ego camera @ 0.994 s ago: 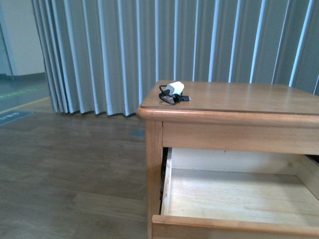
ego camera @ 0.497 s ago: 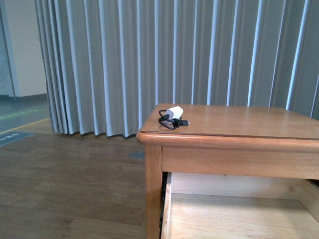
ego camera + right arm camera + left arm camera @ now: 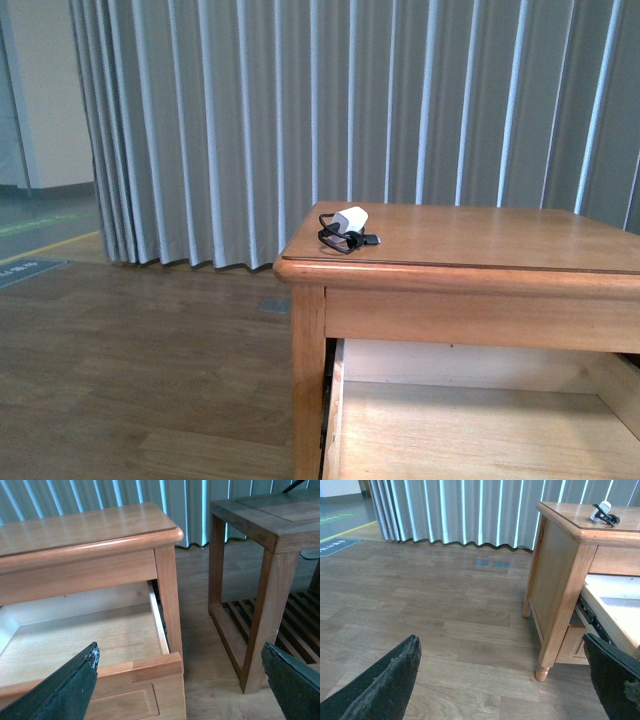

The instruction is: Put charger into drawer

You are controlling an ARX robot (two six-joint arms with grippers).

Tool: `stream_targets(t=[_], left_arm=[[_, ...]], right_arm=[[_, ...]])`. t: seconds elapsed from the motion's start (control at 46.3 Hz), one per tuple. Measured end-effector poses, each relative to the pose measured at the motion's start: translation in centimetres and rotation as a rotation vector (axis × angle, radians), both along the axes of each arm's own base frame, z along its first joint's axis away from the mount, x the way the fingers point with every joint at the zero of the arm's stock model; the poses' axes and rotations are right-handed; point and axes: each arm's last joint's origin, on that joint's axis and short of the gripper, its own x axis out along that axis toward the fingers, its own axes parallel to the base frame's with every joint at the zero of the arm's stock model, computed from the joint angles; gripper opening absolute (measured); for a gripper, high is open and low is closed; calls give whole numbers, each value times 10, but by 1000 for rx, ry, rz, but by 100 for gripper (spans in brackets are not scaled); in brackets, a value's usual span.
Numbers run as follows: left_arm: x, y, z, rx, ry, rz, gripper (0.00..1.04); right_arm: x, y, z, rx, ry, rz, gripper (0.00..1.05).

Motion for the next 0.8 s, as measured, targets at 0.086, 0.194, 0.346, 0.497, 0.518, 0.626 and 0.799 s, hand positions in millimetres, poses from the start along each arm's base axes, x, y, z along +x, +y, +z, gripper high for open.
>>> stream_targets(t=[0.086, 0.194, 0.346, 0.497, 0.518, 0.626, 0.799], left_arm=[[0, 0, 0, 0, 0, 0, 99], [0, 0, 1, -17, -7, 34, 99], [16, -14, 19, -108, -27, 105, 99], [68, -40, 65, -138, -18, -60, 99], [76, -44, 69, -136, -9, -79, 99], [117, -65, 82, -117, 37, -148, 99], [191, -101, 96, -117, 95, -228, 99]], right_arm=[[0, -1, 0, 5, -2, -16, 96], [0, -2, -1, 11, 2, -19, 96], [0, -2, -1, 12, 2, -18, 96], [0, -2, -1, 12, 2, -19, 96], [0, -2, -1, 12, 2, -19, 96], [0, -2, -1, 12, 2, -19, 96], [0, -2, -1, 12, 2, -19, 96]])
